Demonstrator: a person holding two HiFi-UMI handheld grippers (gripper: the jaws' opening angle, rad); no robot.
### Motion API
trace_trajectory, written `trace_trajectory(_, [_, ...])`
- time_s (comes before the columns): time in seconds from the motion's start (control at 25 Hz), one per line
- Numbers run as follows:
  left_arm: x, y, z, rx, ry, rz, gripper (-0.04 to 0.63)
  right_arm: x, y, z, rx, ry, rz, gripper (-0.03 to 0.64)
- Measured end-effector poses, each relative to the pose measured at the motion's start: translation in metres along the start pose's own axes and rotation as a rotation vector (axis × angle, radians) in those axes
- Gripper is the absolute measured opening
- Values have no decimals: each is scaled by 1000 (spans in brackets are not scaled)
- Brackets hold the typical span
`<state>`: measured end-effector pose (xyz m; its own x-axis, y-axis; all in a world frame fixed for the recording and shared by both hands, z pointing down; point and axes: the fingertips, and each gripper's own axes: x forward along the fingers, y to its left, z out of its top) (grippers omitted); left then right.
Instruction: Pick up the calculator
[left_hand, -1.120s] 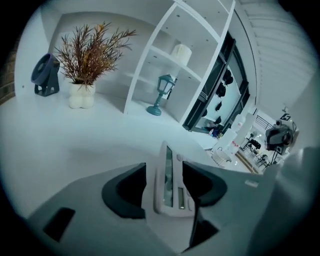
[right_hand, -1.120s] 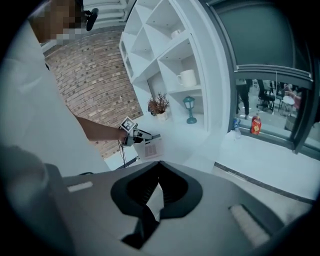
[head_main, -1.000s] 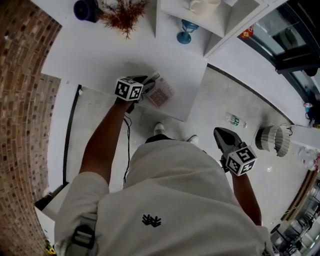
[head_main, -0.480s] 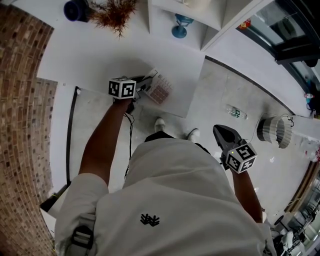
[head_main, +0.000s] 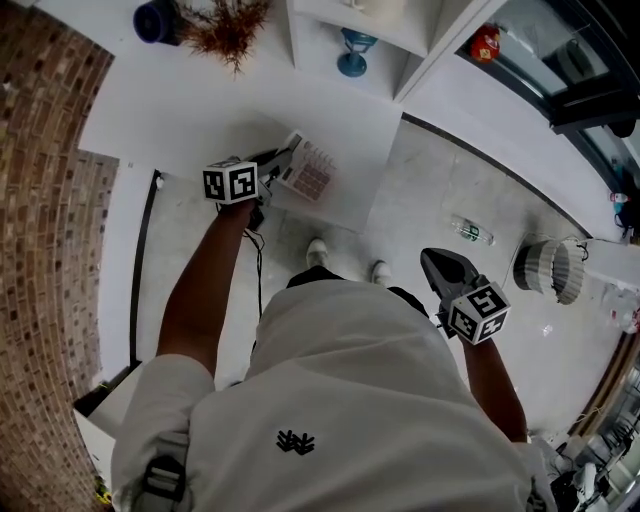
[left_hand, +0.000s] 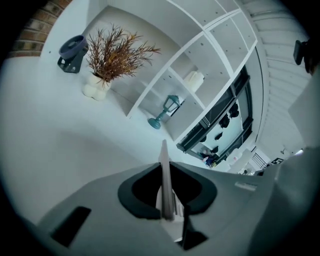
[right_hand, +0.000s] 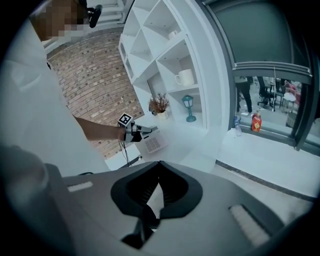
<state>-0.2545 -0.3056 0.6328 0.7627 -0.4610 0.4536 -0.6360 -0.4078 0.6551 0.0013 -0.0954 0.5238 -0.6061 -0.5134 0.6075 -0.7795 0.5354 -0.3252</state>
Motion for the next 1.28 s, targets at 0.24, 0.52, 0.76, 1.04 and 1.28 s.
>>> trace_trajectory(0.24, [-21,-39,11,-21,-113,12,58,-25,-12,-8,-13,-24,48,12])
trace_trajectory(0.52, [-47,-102,8,-23,-211,43,58,-59,-27,-21,-44,-25,119,12])
trace_trajectory(0.76, [-69,-157,-9,-27,-305,84,58,-79,-36,-37,-70,-15,196,12])
trace_trajectory(1.04, [-74,-231,-40,-48,-383,83,58,-105,-53,-64,-117,15,256,12])
trace_trajectory(1.28, [-66,-276,-67,-60,-381,74,58,-123,-67,-80,-146,34,286,12])
